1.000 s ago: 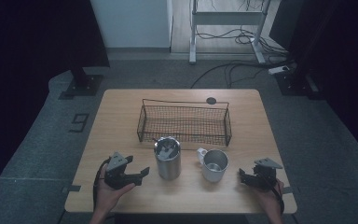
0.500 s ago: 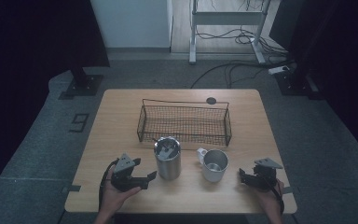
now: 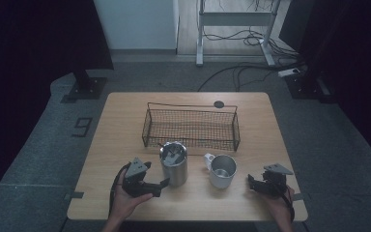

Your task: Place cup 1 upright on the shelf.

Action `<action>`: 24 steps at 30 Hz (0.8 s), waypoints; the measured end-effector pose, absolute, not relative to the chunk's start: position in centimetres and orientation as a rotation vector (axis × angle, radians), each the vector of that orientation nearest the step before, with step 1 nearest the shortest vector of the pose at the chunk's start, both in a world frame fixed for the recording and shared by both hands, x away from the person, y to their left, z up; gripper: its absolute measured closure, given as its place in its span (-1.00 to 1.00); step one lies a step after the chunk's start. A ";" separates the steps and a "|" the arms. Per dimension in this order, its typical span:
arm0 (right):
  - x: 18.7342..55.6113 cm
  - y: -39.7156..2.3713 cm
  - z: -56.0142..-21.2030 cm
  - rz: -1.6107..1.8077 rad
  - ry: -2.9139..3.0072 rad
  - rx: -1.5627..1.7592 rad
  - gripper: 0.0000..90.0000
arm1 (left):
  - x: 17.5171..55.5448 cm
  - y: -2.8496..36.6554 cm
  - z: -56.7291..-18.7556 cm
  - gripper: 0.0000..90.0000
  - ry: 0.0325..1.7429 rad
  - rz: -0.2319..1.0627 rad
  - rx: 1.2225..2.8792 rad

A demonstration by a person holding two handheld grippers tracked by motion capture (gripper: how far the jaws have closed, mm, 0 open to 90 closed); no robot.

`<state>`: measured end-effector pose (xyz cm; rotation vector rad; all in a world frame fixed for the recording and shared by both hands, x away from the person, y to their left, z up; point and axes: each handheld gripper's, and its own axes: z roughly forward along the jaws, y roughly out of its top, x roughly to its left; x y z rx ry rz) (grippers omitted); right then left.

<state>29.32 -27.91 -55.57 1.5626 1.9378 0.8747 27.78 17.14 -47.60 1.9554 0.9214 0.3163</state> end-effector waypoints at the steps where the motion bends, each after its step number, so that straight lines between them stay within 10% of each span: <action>1: 29.3 -27.9 -55.6 0.875 1.938 1.563 -0.68 | 27.8 17.1 -47.6 -0.97 0.921 0.316 1.955; 24: 29.3 -27.9 -55.6 0.871 1.934 1.567 -0.68 | 30.8 13.5 -48.3 -1.00 0.935 0.293 1.939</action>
